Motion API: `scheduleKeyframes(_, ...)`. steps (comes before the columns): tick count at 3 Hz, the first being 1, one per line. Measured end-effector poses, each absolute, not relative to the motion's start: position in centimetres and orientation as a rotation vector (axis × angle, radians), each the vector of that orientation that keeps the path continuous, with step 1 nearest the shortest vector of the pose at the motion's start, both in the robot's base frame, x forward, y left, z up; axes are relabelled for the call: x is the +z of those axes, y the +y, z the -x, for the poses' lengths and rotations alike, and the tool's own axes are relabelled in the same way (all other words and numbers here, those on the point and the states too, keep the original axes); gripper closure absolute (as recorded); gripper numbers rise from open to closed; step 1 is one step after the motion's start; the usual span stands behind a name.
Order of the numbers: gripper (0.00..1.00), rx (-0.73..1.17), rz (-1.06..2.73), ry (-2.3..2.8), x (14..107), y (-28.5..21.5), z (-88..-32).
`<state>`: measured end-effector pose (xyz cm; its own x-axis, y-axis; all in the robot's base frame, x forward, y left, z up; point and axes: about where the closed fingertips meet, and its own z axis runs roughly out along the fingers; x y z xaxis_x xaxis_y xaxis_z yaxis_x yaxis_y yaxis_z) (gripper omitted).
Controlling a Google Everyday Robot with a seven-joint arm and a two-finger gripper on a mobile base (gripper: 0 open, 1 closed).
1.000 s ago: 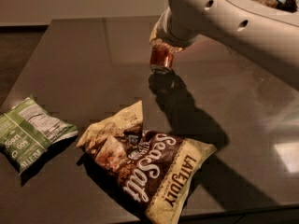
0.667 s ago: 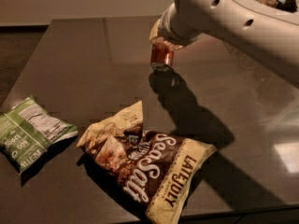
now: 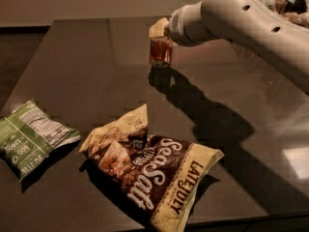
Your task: Place coke can upright
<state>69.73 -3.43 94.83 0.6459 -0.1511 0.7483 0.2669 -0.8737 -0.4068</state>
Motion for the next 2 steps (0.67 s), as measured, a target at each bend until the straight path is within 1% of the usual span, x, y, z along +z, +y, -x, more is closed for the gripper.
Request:
scheduleKeyframes(1, 1.0, -1.183, 2.271, -0.199, 94.91, -2.56, -69.89)
scheduleKeyframes(2, 1.0, -1.269, 2.177, -0.33, 95.02, -1.9, -69.7)
